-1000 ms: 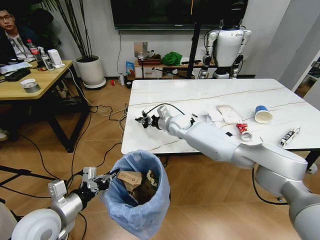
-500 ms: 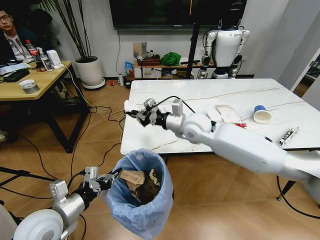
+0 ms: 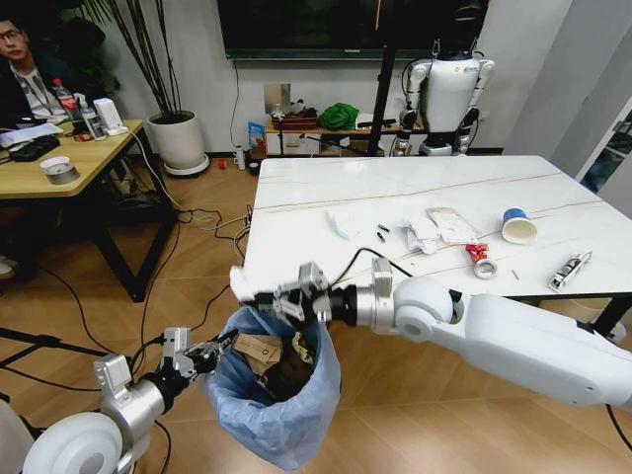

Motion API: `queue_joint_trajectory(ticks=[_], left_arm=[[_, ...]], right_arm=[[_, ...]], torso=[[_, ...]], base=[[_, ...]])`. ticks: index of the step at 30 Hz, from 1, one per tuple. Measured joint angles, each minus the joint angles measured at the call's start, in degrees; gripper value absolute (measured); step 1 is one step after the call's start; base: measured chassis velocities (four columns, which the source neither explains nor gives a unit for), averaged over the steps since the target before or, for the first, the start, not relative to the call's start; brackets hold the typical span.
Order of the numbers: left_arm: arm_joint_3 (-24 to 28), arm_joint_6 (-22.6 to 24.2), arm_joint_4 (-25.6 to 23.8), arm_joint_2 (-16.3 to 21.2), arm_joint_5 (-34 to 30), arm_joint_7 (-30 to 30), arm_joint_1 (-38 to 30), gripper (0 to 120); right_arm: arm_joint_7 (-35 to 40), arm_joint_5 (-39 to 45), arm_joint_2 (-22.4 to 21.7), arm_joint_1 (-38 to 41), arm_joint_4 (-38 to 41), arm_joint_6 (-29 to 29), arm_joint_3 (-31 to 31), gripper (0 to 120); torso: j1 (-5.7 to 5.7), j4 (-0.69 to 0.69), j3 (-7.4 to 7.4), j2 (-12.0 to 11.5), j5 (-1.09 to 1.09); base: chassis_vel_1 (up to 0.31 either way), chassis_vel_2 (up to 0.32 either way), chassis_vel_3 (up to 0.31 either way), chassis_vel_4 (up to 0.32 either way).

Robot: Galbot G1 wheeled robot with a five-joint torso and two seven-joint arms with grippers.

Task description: Pick up the trash bin and place the trash from the table into it.

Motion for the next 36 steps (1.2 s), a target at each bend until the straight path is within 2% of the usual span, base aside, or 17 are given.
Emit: queue_joint_trajectory(ticks=[7, 11, 17, 18, 22, 25, 28, 31, 34, 36], left_arm=[[-0.09, 0.00, 0.03, -0.16, -0.14, -0.19, -0.07, 0], [-0.09, 0.00, 0.04, -0.21, -0.18, -0.29, -0.08, 0], [-0.07, 0.00, 0.18, -0.19, -0.27, -0.40, -0.25, 0], [-0.07, 0.00, 0.18, -0.19, -0.27, -0.40, -0.25, 0], [0.03, 0.01, 0.30, -0.29, -0.27, -0.44, -0.32, 0], [0.05, 0.01, 0.33, -0.36, -0.26, -0.43, -0.32, 0], [0.10, 0.02, 0.36, -0.66, -0.12, -0.43, -0.25, 0], [0.10, 0.03, 0.36, -0.93, 0.04, -0.44, -0.10, 0], [0.10, 0.04, 0.35, -1.39, 0.42, -0.43, 0.26, 0], [0.08, 0.04, 0.26, -1.59, 0.59, -0.42, 0.41, 0]], right_arm=[[-5.64, -1.59, 0.94, -0.11, -1.85, 0.30, -0.06, 0], [-6.33, -2.07, 1.41, 0.12, -2.44, 0.22, -0.06, 2], [-6.29, -2.15, 1.76, 0.25, -2.92, -0.08, -0.06, 26], [-6.29, -2.15, 1.76, 0.25, -2.92, -0.08, -0.06, 26], [-6.20, -2.12, 1.81, 0.52, -2.95, -0.20, -0.21, 45], [-6.15, -2.11, 1.81, 0.63, -2.96, -0.22, -0.22, 51], [-5.69, -2.08, 2.11, 0.79, -3.17, -0.22, -0.03, 67], [-4.80, -1.58, 2.58, 0.88, -3.60, -0.23, 1.30, 73], [-1.01, 1.11, 3.44, 1.41, -5.13, -0.85, 5.08, 87], [4.38, 1.58, 4.05, 1.83, -6.20, -1.28, 7.40, 93]], torso=[[0.00, 0.00, 0.00, 0.00, 0.00], [0.00, 0.01, 0.00, 0.00, 0.00], [0.00, 0.00, 0.00, 0.00, 0.00], [0.00, 0.00, 0.00, 0.00, 0.00], [0.00, 0.00, 0.00, 0.00, 0.00], [0.00, 0.00, 0.00, 0.00, 0.00], [0.00, -0.01, 0.00, 0.00, 0.00], [0.00, -0.01, 0.00, 0.00, 0.00], [0.00, 0.00, 0.00, 0.00, 0.00], [0.00, 0.00, 0.00, 0.00, 0.00]], base=[[0.000, 0.000, 0.000, 0.000], [0.000, 0.000, 0.000, 0.000], [0.000, 0.000, 0.000, 0.000], [0.000, 0.000, 0.000, 0.000], [0.000, 0.000, 0.000, 0.000], [0.000, 0.000, 0.000, 0.000], [0.000, 0.000, 0.000, 0.000], [0.000, 0.000, 0.000, 0.000], [0.000, 0.000, 0.000, 0.000], [0.000, 0.000, 0.000, 0.000]])
